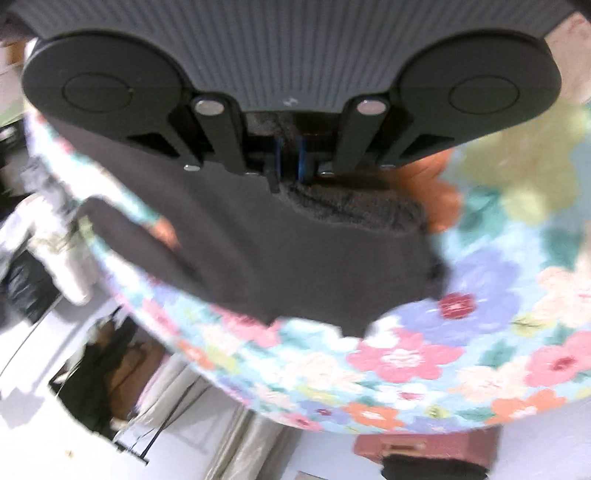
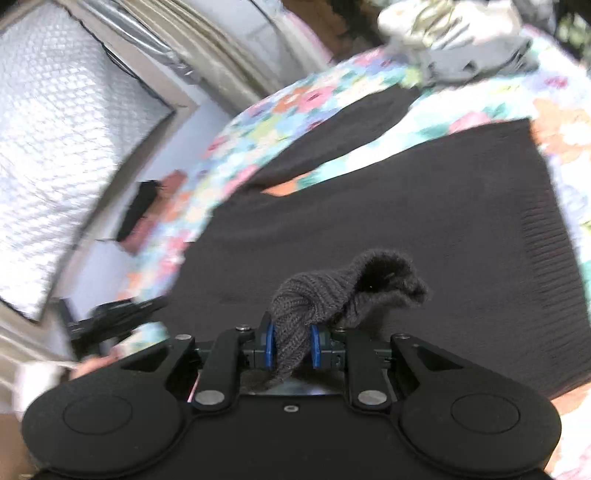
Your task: Fold clothes
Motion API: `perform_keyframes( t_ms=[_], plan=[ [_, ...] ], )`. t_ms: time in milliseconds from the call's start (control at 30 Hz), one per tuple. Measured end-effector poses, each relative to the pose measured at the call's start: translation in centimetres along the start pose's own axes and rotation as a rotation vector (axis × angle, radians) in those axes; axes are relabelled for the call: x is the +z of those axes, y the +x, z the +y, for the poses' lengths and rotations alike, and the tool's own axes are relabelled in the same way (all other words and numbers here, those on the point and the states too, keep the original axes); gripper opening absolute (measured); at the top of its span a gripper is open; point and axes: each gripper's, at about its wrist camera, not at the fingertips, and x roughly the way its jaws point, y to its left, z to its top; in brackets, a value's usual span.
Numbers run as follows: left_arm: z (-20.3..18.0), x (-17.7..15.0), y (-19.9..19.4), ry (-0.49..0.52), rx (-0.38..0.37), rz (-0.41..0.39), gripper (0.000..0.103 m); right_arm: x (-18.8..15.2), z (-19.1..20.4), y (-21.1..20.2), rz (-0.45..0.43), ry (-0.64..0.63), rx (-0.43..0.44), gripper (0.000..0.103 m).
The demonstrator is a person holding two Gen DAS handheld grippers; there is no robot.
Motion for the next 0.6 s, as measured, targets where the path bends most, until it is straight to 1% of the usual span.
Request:
perform_keyframes(
  t_ms=[33,67,100,133,167,267,333,400,433,467,533,600],
  plan=[
    [-0.4,1.0,0.3,-0.020,-0.023,0.017,0.007,0.8,-0.2,-0.1,0.018,0.037,0.038,0.023],
    [-0.9,1.8,0.4,-0.030,-0.044,0.030,0.007,1.8,-0.5,0.1,0.032,0.061,0.049,0.023],
    [-1.6,2.4,0.7,-0.027,-0.058,0.036,0.007,2.9,-1.0,0.6,0.040,0.072,0.034,0.023],
    [-2.3,2.8,1.4,-0.029,-0.061,0.044,0.007,4.0,-1.4,1.3,0.042,0.075,-0.006,0.025],
    [-2.5,3.3,2.7,-0.034,-0.055,0.057,0.007,4.9,-1.8,2.2,0.035,0.059,-0.065,0.029],
    [-2.6,3.6,6.7,-0.059,-0.032,0.094,0.008,7.0,-3.2,5.2,0.004,-0.013,-0.224,0.031],
    [-2.1,3.1,9.5,-0.054,-0.007,0.118,0.008,8.2,-4.6,7.4,-0.013,-0.049,-0.273,0.031],
    [-1.5,2.6,11.6,-0.034,0.020,0.131,0.009,9.2,-6.0,9.5,-0.026,-0.074,-0.293,0.034],
    [-1.0,2.3,12.3,-0.029,0.029,0.137,0.009,9.4,-6.6,10.1,-0.038,-0.074,-0.297,0.037],
    [-0.5,2.0,12.7,-0.033,0.030,0.140,0.011,9.6,-7.2,10.7,-0.054,-0.078,-0.305,0.038],
    [0.4,2.0,13.1,-0.056,0.006,0.138,0.013,9.7,-7.7,11.4,-0.094,-0.101,-0.333,0.040],
    [1.8,2.5,12.7,-0.114,-0.003,0.129,0.014,9.4,-8.7,10.9,-0.162,-0.099,-0.306,0.043]
  ],
)
